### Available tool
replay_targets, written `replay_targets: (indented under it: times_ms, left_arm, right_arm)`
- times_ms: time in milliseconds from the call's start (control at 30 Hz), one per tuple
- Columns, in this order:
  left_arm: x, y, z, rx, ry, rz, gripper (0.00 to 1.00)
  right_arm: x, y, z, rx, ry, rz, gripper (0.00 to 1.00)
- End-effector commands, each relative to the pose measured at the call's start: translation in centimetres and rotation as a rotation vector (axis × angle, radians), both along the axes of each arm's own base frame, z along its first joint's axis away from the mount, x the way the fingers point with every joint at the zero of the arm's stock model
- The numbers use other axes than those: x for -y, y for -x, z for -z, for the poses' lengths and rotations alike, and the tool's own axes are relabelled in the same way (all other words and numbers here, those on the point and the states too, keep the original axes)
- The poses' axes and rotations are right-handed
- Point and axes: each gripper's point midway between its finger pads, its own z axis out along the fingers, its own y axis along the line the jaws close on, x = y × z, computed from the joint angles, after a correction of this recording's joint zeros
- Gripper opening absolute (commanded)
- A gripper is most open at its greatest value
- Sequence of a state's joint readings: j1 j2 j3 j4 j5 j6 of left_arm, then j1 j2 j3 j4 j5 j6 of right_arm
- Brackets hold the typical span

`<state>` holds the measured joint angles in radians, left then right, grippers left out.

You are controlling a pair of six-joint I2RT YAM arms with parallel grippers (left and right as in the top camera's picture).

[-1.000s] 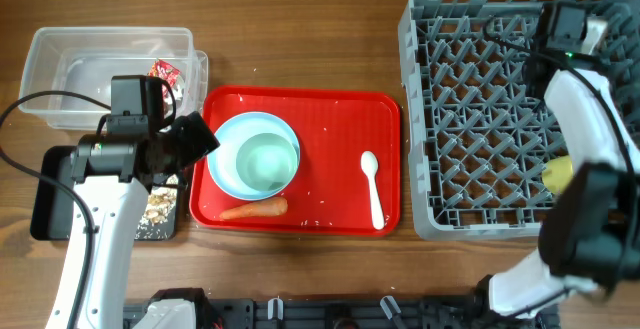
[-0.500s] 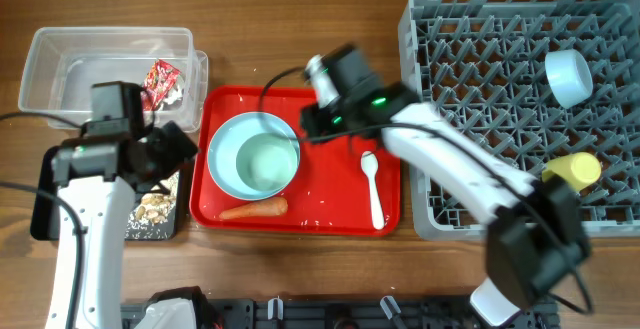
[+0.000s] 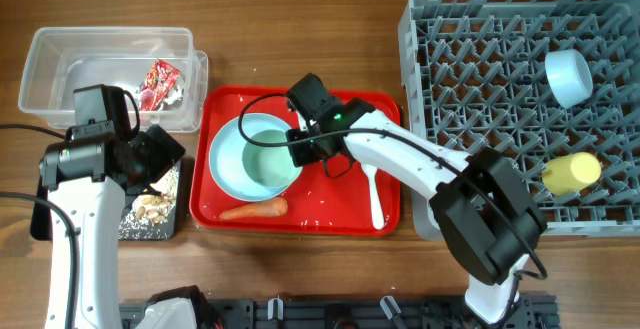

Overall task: Sort waste into correct bins and load items into the dishwasher rack
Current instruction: 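Grasp the pale green bowl on the plate with the right gripper, then place the pale green bowl in the rack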

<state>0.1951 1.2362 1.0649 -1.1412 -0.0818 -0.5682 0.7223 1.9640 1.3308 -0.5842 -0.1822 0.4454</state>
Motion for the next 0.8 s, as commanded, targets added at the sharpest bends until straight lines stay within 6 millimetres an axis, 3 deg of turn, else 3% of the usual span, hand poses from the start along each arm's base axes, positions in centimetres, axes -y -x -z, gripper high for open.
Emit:
replay_targets:
  times_ms: [0, 167, 267, 333, 433, 500, 533, 633, 767]
  left_arm:
    - [-0.4, 0.0, -0.5, 0.018, -0.015, -0.029, 1.00]
    - [-0.4, 0.0, -0.5, 0.018, -0.014, -0.029, 1.00]
    - [-0.4, 0.0, -0.5, 0.018, -0.014, -0.029, 1.00]
    - [-0.4, 0.0, -0.5, 0.019, -0.015, -0.030, 1.00]
    - [-0.5, -0.2, -0.6, 0.026, -0.015, -0.029, 1.00]
    - [-0.5, -0.2, -0.6, 0.029, -0.016, -0.029, 1.00]
    - [-0.5, -0.3, -0.6, 0.032, -0.017, -0.029, 1.00]
    - [-0.4, -0.3, -0.6, 0.033, -0.013, -0.028, 1.00]
    - [-0.4, -0.3, -0.6, 0.034, -0.013, -0.028, 1.00]
  right_arm:
    - [4.6, -3.5, -2.4, 0.134, 0.107, 0.122, 0.04]
    - [9.1, -6.8, -10.7, 0.323, 0.043, 0.200, 0.04]
    - [14.5, -8.5, -16.9, 0.489, 0.046, 0.259, 0.04]
    - [20.9, -9.6, -20.5, 0.623, 0.167, 0.381, 0.04]
    - [32.7, -10.4, -25.5, 0.809, 0.523, 0.591, 0.04]
    - [38.2, -9.6, -27.4, 0.845, 0.723, 0.747, 0.04]
    - [42.4, -8.1, -28.9, 0.856, 0.900, 0.916, 0.04]
    - [45.8, -7.3, -29.6, 0.832, 1.094, 0.996, 0.04]
    - [47.3, -9.0, -27.2, 0.759, 1.271, 0.996, 0.04]
